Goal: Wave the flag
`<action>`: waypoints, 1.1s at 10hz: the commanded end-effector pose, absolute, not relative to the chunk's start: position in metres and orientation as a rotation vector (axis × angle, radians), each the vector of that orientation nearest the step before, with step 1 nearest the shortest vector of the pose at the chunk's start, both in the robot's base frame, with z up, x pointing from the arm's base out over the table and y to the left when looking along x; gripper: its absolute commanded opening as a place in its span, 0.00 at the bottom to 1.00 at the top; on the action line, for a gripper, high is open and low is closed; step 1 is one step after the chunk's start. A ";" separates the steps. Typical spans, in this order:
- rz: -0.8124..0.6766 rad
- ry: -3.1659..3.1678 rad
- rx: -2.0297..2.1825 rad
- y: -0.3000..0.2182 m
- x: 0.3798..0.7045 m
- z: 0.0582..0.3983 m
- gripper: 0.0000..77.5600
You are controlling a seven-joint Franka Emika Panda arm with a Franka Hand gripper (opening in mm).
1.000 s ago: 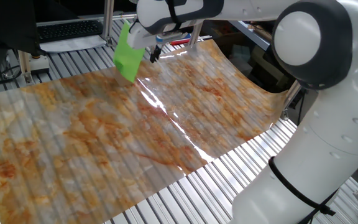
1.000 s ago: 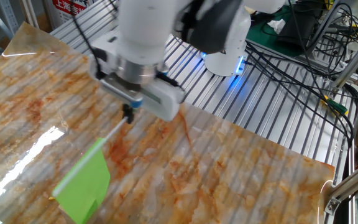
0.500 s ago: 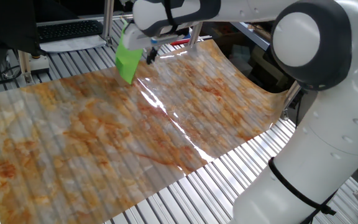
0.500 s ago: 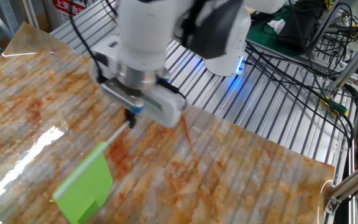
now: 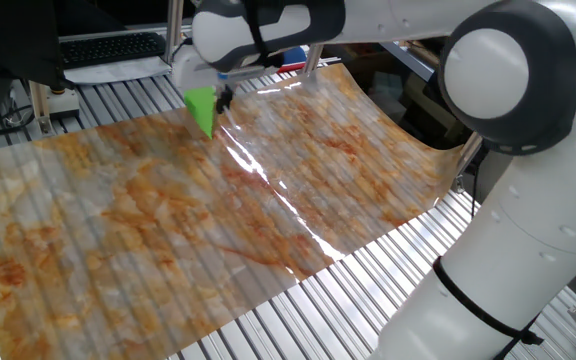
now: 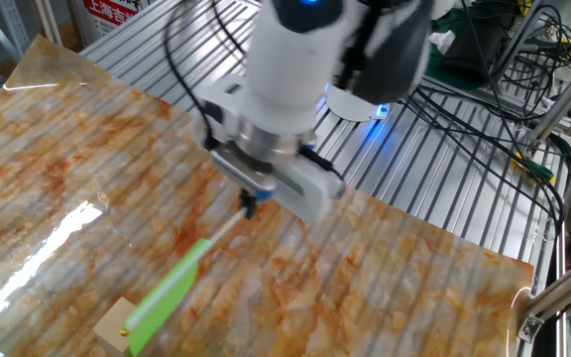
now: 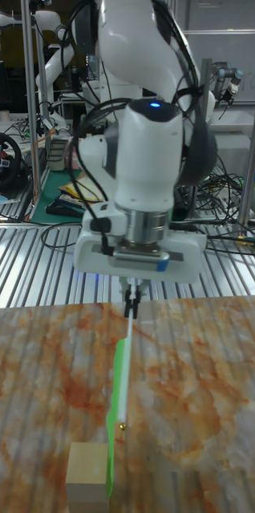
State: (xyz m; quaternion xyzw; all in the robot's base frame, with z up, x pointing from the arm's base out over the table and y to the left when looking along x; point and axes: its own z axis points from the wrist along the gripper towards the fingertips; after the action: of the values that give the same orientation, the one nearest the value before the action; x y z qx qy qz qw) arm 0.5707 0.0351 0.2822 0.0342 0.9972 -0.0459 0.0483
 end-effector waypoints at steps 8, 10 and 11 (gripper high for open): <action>-0.150 3.056 0.156 0.083 0.590 0.277 0.01; -0.153 3.077 0.122 0.071 0.599 0.283 0.01; -0.150 3.079 0.118 0.068 0.603 0.285 0.01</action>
State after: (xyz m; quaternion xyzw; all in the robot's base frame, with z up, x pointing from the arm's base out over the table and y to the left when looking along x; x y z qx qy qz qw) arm 0.5856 0.0982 0.2787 0.0502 0.9969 -0.0476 0.0377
